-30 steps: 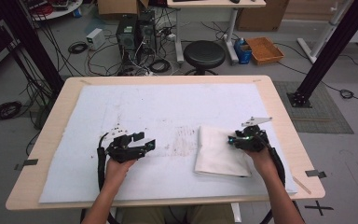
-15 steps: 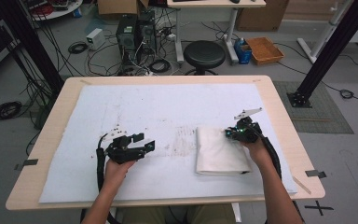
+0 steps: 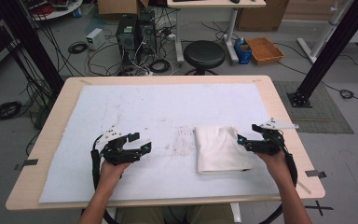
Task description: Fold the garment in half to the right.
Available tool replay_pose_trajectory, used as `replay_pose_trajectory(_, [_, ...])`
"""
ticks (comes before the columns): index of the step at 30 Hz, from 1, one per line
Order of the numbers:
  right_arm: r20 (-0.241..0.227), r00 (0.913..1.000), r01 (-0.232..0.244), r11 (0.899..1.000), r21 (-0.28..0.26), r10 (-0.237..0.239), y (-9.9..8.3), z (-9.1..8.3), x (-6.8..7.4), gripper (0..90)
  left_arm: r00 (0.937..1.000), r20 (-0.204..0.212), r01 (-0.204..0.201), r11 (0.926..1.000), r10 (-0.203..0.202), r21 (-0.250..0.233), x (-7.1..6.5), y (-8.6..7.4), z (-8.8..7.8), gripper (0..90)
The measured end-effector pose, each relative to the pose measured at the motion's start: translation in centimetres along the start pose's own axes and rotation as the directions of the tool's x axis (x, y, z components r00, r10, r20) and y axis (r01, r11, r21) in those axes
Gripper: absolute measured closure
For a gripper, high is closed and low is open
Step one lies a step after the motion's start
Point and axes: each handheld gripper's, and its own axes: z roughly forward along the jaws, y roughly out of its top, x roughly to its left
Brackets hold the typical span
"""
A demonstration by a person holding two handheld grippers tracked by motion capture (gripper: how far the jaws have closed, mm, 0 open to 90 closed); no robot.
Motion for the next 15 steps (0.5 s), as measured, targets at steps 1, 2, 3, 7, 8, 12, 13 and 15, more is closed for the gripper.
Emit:
replay_pose_trajectory(1, [-0.007,0.9997,0.022,1.000,-0.020,-0.022,-0.3,-0.7,0.1,19.6,0.9999,0.010,-0.009,0.9999,0.009,-0.007,0.1,0.0,-0.3,23.8])
replay_pose_trajectory(2, [-0.018,0.9989,0.043,0.997,-0.064,-0.044,-0.9,-2.2,0.5,19.5,0.9998,0.014,-0.014,0.9999,0.014,-0.010,0.2,-0.1,-0.5,23.8])
replay_pose_trajectory(3, [-0.018,0.9989,0.043,0.997,-0.064,-0.044,-0.9,-2.2,0.5,19.5,0.9997,0.017,-0.020,0.9997,0.020,-0.011,0.2,-0.1,-0.7,23.8])
replay_pose_trajectory(7, [-0.022,0.9975,0.064,0.990,-0.123,-0.067,-1.6,-4.4,1.4,18.9,0.9985,0.041,-0.037,0.9992,0.038,-0.016,0.6,-0.2,-1.3,23.8])
replay_pose_trajectory(8, [-0.032,0.9974,0.061,0.990,-0.124,-0.065,-1.7,-4.6,1.4,18.7,0.9983,0.041,-0.041,0.9990,0.042,-0.018,0.7,-0.2,-1.5,23.8])
replay_pose_trajectory(12, [-0.069,0.9963,0.042,0.991,-0.124,-0.051,-2.5,-4.9,1.4,16.9,0.9972,0.054,-0.050,0.9983,0.052,-0.031,1.2,0.1,-1.9,23.8])
replay_pose_trajectory(13, [-0.067,0.9966,0.040,0.992,-0.123,-0.048,-2.7,-5.0,1.3,15.8,0.9969,0.058,-0.052,0.9982,0.053,-0.032,1.2,0.1,-2.0,23.8])
replay_pose_trajectory(15, [-0.048,0.9984,0.025,0.992,-0.121,-0.031,-3.1,-4.9,1.0,14.7,0.9960,0.061,-0.064,0.9975,0.066,-0.027,1.4,0.3,-2.3,23.8])
